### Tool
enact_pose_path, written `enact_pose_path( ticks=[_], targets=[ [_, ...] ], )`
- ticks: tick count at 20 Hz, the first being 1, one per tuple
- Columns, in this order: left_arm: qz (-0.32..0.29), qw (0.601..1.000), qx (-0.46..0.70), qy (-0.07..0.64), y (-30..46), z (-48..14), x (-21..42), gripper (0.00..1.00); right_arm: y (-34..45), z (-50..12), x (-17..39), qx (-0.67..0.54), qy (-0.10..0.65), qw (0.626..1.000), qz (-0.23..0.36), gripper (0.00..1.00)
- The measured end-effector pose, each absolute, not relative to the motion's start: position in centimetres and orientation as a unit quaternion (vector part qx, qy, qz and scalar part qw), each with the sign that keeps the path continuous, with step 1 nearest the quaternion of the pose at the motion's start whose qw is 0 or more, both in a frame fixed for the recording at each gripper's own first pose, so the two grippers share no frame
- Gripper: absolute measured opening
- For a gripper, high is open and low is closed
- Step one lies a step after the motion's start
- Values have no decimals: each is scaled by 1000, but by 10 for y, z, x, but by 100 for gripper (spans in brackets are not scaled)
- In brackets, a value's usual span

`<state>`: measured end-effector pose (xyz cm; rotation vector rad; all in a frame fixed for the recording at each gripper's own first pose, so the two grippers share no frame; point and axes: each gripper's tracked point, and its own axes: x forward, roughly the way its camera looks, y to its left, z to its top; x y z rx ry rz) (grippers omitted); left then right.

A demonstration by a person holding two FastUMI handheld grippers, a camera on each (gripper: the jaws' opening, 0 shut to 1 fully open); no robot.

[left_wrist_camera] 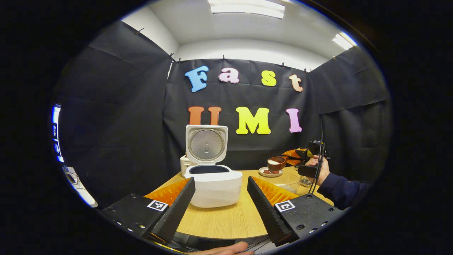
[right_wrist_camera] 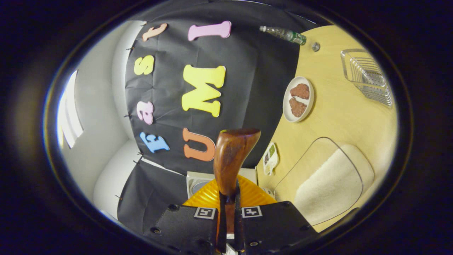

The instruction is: Close the left gripper, press the button to open the rice cooker; take a wooden spoon from the chopstick holder with the right hand, scoop a spoonful of rice and pour it into the rice cooker, then put the wooden spoon back into the chopstick holder.

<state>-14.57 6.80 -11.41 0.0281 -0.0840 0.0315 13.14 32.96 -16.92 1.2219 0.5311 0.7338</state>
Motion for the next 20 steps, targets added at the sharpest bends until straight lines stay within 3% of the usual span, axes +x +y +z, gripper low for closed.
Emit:
enact_pose_path(
  ticks=[3, 9, 20],
  targets=[
    [20, 999, 18, -47, 80, -111, -150, 94, 364, -140, 115, 532, 248, 726, 357, 13],
    [44, 998, -5, -52, 120, -110, -160, 94, 446, -109, 104, 456, 247, 775, 361, 13],
    [47, 997, -7, -66, 153, -119, -187, 94, 581, -129, 119, 299, 237, 860, 339, 14]
  ],
)
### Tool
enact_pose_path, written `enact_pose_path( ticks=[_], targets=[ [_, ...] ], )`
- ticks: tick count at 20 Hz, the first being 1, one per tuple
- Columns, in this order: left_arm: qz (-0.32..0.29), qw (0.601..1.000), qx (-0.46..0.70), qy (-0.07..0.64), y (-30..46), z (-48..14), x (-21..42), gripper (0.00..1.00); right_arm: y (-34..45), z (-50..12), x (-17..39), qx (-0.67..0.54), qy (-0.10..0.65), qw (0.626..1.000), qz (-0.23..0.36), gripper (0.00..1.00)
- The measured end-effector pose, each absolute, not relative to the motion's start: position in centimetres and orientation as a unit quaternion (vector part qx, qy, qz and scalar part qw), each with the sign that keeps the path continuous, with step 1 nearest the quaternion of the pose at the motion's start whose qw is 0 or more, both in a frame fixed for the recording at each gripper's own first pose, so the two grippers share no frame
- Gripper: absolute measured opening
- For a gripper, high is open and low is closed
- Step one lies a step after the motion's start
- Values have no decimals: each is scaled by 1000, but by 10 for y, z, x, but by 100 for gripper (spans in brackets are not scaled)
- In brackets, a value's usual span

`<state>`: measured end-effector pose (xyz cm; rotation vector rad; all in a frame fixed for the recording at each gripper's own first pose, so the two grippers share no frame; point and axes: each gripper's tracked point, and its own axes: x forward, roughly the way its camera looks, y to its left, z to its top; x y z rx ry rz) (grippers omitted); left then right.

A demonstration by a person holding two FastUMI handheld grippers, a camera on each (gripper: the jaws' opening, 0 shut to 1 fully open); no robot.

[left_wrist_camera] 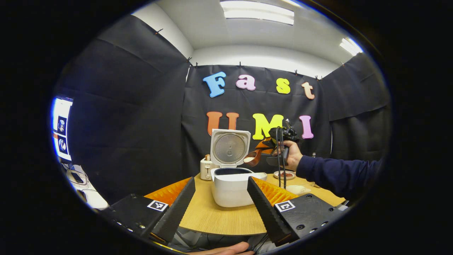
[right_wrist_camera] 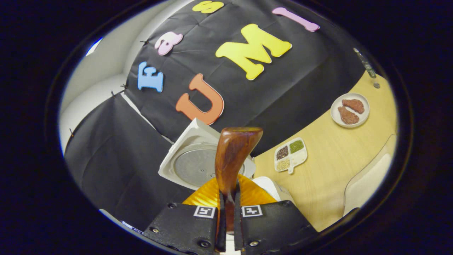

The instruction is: Close the left gripper, press the button to open the rice cooker; take a wooden spoon from the chopstick holder with the right hand, scoop a spoonful of rice and pour it into the rice cooker, then put the wooden spoon back into the chopstick holder.

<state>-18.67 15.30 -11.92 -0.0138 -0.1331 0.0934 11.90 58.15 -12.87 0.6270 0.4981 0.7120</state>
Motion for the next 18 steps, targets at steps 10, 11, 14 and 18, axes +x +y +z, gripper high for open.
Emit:
enact_pose_path(
  ticks=[10, 11, 14, 18],
  targets=[
    [55, 996, -43, -49, 173, -141, -188, 94, 627, -134, 131, 107, 152, 925, 332, 13],
    [55, 997, -43, -44, 172, -144, -187, 94, 629, -134, 130, 86, 140, 930, 329, 14],
    [53, 997, -36, -47, 171, -142, -192, 94, 635, -131, 122, 35, 109, 938, 327, 14],
    [43, 997, -35, -49, 165, -143, -193, 94, 641, -130, 114, -28, 69, 941, 330, 14]
  ],
)
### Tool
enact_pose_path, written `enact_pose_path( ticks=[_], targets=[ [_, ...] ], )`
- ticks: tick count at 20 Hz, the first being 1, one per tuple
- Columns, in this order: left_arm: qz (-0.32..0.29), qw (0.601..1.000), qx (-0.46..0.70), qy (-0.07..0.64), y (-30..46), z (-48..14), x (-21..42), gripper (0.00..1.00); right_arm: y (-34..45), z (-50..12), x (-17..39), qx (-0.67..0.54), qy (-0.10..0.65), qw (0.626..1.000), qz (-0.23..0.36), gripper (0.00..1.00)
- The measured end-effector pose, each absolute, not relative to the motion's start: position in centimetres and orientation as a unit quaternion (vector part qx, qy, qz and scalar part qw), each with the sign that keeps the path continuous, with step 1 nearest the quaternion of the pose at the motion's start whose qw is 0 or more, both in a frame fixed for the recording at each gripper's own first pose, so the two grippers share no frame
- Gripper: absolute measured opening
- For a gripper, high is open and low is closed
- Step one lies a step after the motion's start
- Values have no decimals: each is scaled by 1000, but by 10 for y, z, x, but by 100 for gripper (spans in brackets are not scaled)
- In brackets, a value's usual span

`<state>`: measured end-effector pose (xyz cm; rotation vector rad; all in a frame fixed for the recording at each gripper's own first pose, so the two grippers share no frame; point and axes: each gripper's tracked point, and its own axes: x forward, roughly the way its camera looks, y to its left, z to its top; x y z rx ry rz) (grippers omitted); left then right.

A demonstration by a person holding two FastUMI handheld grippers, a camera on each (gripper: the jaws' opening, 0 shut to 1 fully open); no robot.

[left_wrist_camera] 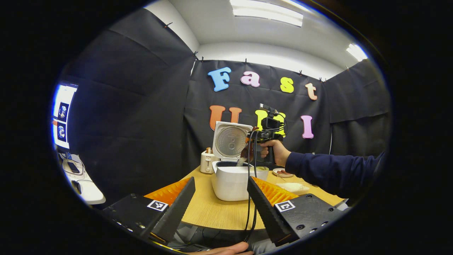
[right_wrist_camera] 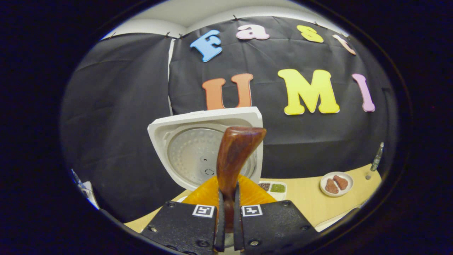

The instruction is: Close the left gripper, press the button to open the rice cooker; take a wooden spoon from the chopstick holder with the right hand, scoop a spoonful of rice and pour it into the rice cooker, then put the wooden spoon back into the chopstick holder.

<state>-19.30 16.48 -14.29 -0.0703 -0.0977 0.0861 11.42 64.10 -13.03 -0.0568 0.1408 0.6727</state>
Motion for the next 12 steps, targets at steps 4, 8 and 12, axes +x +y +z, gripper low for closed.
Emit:
enact_pose_path(
  ticks=[4, 8, 12],
  targets=[
    [45, 997, -41, -42, 164, -148, -194, 94, 645, -121, 101, -83, 23, 936, 341, 16],
    [47, 998, -41, -30, 162, -154, -189, 94, 658, -120, 82, -157, -28, 927, 340, 16],
    [48, 998, -38, -25, 159, -157, -184, 94, 665, -122, 72, -239, -81, 908, 335, 16]
  ],
)
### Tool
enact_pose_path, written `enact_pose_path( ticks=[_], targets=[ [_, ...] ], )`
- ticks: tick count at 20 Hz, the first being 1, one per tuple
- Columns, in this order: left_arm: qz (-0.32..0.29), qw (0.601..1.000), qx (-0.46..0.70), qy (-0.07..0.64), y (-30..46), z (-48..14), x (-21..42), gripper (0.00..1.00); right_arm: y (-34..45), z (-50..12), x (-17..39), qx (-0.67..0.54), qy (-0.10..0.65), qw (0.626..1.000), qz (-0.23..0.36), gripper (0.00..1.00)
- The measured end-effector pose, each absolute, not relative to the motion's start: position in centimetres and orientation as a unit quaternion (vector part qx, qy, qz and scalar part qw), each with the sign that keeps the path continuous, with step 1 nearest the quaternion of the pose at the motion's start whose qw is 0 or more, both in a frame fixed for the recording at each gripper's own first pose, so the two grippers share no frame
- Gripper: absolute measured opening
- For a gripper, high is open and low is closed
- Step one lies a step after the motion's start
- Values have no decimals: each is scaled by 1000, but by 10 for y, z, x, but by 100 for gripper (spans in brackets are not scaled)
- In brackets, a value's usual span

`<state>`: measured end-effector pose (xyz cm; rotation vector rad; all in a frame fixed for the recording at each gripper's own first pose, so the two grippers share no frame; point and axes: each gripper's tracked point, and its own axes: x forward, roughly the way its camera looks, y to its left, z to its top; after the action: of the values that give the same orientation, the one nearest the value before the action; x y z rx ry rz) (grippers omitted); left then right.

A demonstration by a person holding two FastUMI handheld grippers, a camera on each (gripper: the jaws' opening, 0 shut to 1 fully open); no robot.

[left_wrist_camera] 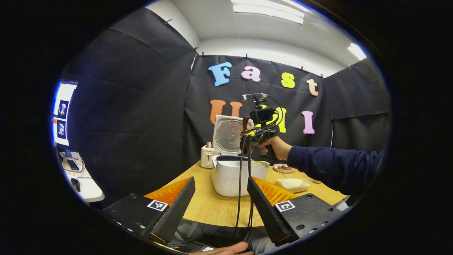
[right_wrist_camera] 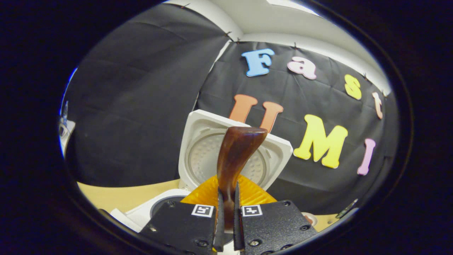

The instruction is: Close the left gripper, press the button to open the rice cooker; take a wooden spoon from the chopstick holder with the right hand, scoop a spoonful of rice and pour it into the rice cooker, then put the wooden spoon back into the chopstick holder.

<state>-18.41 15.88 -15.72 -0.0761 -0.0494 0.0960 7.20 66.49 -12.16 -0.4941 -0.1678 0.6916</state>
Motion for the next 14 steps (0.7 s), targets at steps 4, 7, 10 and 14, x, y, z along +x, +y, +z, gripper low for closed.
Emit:
enact_pose_path(
  ticks=[4, 7, 10, 14],
  targets=[
    [46, 998, -28, -22, 153, -156, -179, 94, 667, -129, 67, -268, -96, 902, 325, 16],
    [42, 999, -23, -24, 145, -155, -178, 94, 653, -120, 69, -249, -92, 912, 313, 16],
    [58, 997, -31, -32, 143, -147, -173, 94, 621, -98, 67, -225, -98, 921, 303, 16],
    [79, 995, -35, -39, 137, -136, -166, 94, 565, -68, 80, -181, -85, 935, 292, 16]
  ],
)
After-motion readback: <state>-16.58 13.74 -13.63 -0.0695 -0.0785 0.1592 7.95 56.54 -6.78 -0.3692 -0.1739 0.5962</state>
